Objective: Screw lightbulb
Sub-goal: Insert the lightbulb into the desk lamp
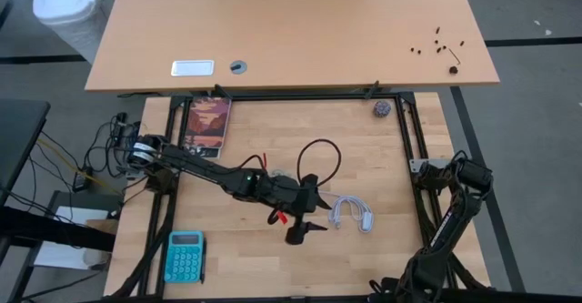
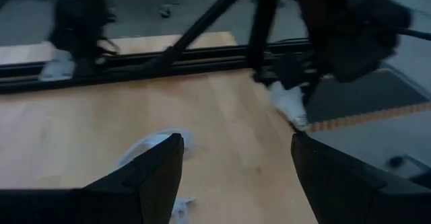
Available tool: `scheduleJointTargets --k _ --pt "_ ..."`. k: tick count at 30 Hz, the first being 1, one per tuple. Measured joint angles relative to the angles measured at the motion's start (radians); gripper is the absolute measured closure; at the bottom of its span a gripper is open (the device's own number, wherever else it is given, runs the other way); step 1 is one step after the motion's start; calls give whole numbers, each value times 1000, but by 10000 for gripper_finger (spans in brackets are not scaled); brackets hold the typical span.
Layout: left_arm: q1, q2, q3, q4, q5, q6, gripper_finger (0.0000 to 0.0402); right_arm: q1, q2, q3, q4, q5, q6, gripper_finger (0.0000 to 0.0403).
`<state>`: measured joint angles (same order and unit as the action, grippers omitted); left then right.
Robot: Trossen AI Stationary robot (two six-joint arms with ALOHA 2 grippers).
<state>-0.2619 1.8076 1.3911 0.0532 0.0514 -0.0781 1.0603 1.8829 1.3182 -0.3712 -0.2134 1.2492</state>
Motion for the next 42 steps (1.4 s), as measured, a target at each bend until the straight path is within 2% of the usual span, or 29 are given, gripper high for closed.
scheduleJointTargets --k 5,12,17,36,39,42 --pt "-18 0 0 -14 102 -2 124 -2 -9 0 -38 12 17 402" --pt "-35 0 0 -25 77 -2 124 26 -6 0 19 21 45 402" --pt "-29 0 0 -22 47 -4 124 44 14 0 -13 8 21 402" --pt "-21 0 0 -23 46 -5 124 16 109 0 -36 1 -30 402" --pt "-18 0 0 -23 45 -5 124 12 114 0 -104 0 -33 402" --pt "-18 0 0 -23 46 -5 124 4 112 1 -265 8 -25 402"
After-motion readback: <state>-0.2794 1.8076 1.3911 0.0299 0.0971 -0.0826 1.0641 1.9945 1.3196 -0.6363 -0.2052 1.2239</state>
